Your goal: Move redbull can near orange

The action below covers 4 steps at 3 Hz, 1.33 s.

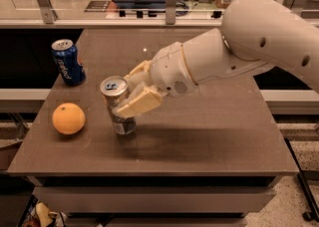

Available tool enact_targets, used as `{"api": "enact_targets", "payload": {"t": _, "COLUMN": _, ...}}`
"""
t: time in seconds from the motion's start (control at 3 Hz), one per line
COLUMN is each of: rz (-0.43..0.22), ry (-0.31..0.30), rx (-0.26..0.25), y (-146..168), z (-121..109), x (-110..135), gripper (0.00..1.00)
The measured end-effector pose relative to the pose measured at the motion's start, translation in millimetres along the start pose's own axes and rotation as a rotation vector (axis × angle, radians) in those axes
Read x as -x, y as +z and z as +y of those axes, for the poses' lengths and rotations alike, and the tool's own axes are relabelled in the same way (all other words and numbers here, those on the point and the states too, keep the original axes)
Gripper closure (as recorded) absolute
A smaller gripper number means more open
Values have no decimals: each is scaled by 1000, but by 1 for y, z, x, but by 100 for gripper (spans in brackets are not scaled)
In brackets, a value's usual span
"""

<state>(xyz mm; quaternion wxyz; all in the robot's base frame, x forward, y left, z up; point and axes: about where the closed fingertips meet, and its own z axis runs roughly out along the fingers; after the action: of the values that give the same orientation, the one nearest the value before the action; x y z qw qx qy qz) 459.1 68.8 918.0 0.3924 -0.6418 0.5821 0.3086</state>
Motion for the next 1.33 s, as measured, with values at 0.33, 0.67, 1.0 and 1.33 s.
{"api": "enact_targets", "payload": {"t": 0.33, "rz": -2, "ry": 0, "rx": 0, "y": 20, "z": 1, "x": 3, "gripper": 100}}
{"api": "enact_targets", "payload": {"t": 0.67, "rz": -19, "ry": -23, "rx": 9, "y": 37, "z": -2, "x": 5, "gripper": 100}}
{"api": "enact_targets", "payload": {"t": 1.0, "rz": -17, "ry": -26, "rx": 9, "y": 37, "z": 0, "x": 7, "gripper": 82}}
{"api": "enact_targets", "payload": {"t": 1.33, "rz": -16, "ry": -31, "rx": 11, "y": 38, "z": 1, "x": 9, "gripper": 59}}
